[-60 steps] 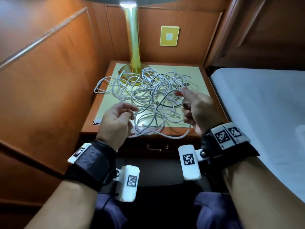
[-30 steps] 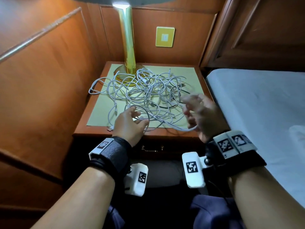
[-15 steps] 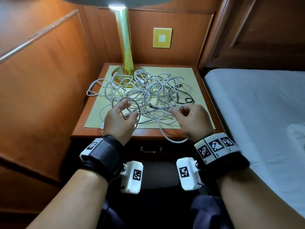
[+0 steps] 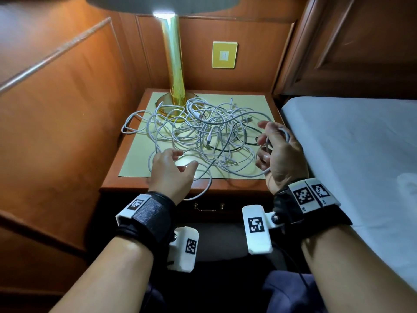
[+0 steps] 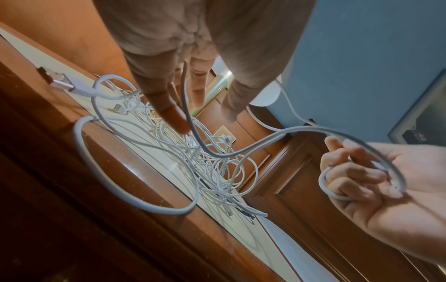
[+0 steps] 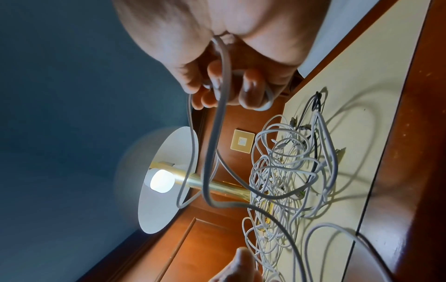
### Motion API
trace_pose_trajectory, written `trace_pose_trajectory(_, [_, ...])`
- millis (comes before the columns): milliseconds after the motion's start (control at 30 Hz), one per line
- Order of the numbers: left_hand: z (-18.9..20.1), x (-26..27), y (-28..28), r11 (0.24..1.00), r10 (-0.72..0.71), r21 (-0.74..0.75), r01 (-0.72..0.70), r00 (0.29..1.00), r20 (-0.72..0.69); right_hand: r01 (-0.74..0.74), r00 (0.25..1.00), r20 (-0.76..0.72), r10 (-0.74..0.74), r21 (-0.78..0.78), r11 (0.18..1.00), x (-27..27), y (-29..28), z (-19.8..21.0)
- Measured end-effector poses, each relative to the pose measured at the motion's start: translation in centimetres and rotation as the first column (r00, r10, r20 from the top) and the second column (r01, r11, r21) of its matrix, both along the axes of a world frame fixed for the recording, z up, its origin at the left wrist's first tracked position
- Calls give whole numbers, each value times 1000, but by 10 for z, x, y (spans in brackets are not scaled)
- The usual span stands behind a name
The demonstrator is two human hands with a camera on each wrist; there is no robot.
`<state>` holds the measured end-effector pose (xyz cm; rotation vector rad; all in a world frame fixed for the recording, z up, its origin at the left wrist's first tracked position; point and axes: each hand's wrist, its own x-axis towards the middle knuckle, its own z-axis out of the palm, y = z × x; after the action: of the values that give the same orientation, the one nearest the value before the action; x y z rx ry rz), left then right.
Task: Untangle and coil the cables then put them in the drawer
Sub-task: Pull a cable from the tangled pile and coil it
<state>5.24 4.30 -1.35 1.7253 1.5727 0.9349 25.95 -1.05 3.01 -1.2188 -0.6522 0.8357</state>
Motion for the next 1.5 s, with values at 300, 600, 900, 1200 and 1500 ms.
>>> trace_pose_trajectory(300, [-1, 12, -7, 972, -235, 34, 233, 970, 67, -223, 957, -172, 235, 82, 971, -17, -6, 10])
trace_pose_trajectory(600, [1, 15, -6, 939, -340, 133, 318, 917, 208, -319, 935, -152, 320, 34, 947, -24, -12, 12])
trace_pose_trajectory(900, [51, 3, -25, 909, -417, 300, 291, 590, 691, -282, 642, 655, 399, -282, 917, -32, -12, -12])
trace_pose_trajectory(1200, [83, -40, -81, 728, -669, 347, 591, 722, 176, -514, 511, 564, 648, -404, 757, -42, -61, 4])
trace_pose_trajectory(1500, [91, -56, -131, 731, -502, 297, 614, 779, -375, -361, 587, 560, 585, -465, 808, -24, -126, 1])
